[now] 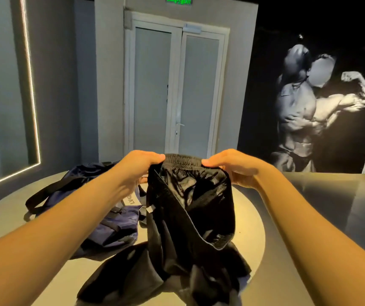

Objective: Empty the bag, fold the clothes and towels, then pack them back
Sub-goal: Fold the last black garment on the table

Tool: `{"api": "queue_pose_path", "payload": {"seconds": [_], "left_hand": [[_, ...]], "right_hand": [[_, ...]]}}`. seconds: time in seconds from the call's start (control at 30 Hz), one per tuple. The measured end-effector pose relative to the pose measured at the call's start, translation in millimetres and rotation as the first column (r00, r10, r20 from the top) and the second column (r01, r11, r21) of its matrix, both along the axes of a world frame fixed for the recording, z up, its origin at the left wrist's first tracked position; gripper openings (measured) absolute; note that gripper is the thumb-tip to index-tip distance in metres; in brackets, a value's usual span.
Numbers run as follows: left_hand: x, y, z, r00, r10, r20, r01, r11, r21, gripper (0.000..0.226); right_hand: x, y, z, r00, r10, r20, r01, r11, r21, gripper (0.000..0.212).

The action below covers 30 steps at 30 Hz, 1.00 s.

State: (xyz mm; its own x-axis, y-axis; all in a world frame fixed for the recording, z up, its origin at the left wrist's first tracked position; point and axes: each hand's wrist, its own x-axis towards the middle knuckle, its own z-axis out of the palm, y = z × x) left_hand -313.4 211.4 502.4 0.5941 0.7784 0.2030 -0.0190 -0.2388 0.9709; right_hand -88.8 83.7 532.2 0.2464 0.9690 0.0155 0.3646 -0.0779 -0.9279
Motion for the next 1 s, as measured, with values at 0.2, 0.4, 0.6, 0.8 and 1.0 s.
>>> {"api": "queue_pose_path", "payload": {"seconds": [0.2,0.4,0.6,0.8,1.0], "left_hand": [[11,15,42,0.981,0.022,0.194,-0.069,0.969,0.239,0.020],[11,26,30,0.943,-0.013,-0.333,0.194,0.835,0.515,0.017],[-1,48,-13,0.936,-0.062,-0.347,0.086,0.995,0.056,0.011],[17,52,0,0.998,0.016,0.054,-0.001,0.964,-0.267,0.019],[9,59,9,0.970,-0.210,0.123,0.228,0.963,-0.148,0.043]], "right_hand": [[8,18,21,0.978,-0.042,-0.204,0.117,0.921,0.371,0.037],[12,31,25,0.898,-0.073,-0.433,0.290,0.839,0.461,0.030],[28,31,-14,0.883,-0.259,-0.391,0.396,0.859,0.326,0.021],[26,42,-16,0.860,-0.336,-0.385,0.474,0.806,0.354,0.016],[32,33,-14,0.868,-0.116,-0.482,0.329,0.863,0.383,0.031]]}}
